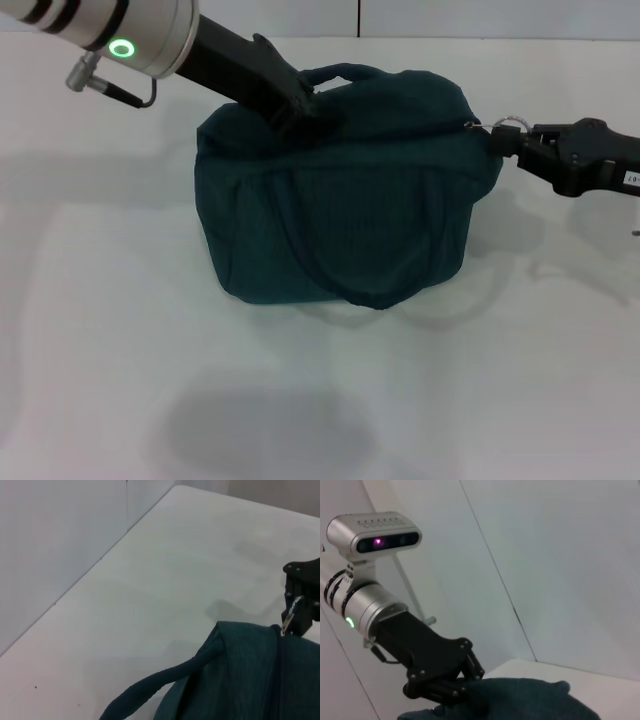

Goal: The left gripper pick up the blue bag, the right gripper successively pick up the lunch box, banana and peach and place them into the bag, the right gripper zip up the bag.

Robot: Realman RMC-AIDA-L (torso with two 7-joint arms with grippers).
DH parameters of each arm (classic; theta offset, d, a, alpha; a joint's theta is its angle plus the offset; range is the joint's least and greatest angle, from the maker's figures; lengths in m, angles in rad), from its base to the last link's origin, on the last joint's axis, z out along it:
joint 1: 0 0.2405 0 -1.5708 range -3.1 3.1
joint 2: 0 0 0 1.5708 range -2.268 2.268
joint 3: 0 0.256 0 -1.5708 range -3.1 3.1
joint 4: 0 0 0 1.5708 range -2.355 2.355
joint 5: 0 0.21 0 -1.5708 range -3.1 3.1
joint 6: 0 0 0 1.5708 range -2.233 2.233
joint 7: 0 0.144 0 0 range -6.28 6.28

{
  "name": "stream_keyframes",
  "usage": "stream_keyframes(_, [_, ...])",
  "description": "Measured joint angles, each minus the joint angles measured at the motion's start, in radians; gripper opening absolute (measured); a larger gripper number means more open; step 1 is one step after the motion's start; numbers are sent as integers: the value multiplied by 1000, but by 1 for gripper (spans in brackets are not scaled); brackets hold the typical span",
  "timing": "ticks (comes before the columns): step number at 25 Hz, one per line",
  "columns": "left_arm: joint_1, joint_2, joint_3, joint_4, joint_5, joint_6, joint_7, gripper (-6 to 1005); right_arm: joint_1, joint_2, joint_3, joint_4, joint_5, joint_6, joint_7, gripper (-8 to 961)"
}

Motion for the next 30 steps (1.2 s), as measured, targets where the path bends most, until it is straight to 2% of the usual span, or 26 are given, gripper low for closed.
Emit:
stream_keyframes(6, [10,-8,1,0,-3,-1,13,88,-1,0,63,40,1,0,-23,78])
stream_keyframes(11, [19,-13,1,6,-3,-1,21,61,1,-2,100,81,1,17,-34,79])
stream_keyframes(16, [19,-12,-1,6,-12,2,21,47,-1,-2,91,99,-6,66,-39,80])
stream_keyframes(23, [19,14,-7,7,-84,9,22,47,9,-4,89,148,-40,115,-52,81])
stream_keyframes(30, [19,24,-15,8,-108,20,22,47,14,-1,77,172,-62,172,-55,82])
